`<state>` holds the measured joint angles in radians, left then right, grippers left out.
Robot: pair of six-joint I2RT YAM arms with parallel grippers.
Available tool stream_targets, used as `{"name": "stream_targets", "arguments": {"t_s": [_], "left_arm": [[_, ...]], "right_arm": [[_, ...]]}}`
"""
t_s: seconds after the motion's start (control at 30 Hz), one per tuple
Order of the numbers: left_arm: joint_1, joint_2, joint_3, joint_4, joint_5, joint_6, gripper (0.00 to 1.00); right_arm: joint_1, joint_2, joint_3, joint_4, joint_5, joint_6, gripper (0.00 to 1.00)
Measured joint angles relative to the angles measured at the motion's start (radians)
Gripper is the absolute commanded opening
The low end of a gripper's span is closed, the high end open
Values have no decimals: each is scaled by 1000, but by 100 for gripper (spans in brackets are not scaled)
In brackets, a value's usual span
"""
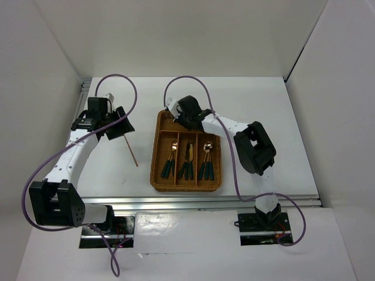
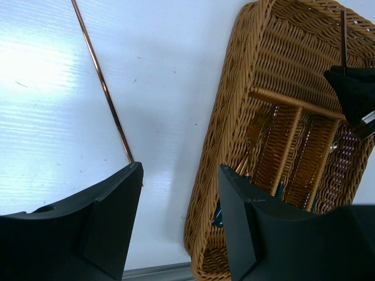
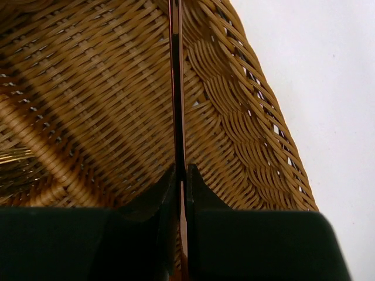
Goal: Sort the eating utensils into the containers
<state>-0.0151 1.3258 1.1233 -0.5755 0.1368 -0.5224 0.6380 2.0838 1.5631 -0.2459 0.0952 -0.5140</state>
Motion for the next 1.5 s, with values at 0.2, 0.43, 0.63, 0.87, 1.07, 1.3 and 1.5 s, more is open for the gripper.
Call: {"name": "stream_targets", "arguments": {"t_s": [0.2, 0.43, 0.63, 0.87, 1.07, 1.3, 1.5], "left_arm": [[4, 0, -9, 2, 2, 0, 67], [11, -1, -32, 7, 3, 0, 67], [11, -1, -32, 8, 2, 0, 67], [11, -1, -35, 10, 2, 0, 67], [12, -1, -46, 15, 1, 0, 67], [19, -1, -51, 18, -3, 0, 67], [19, -1, -63, 23, -11, 0, 67]], "right_arm": [[10, 0, -27, 48, 44, -27, 0], [10, 0, -39, 64, 103, -80, 0], [10, 0, -18, 17, 87, -86, 4], [28, 0, 2, -13, 101, -95, 4], [43, 6, 1, -16, 144, -114, 6], [43, 37, 1, -8, 204, -137, 19], [45, 52, 0, -6, 217, -146, 40]]}}
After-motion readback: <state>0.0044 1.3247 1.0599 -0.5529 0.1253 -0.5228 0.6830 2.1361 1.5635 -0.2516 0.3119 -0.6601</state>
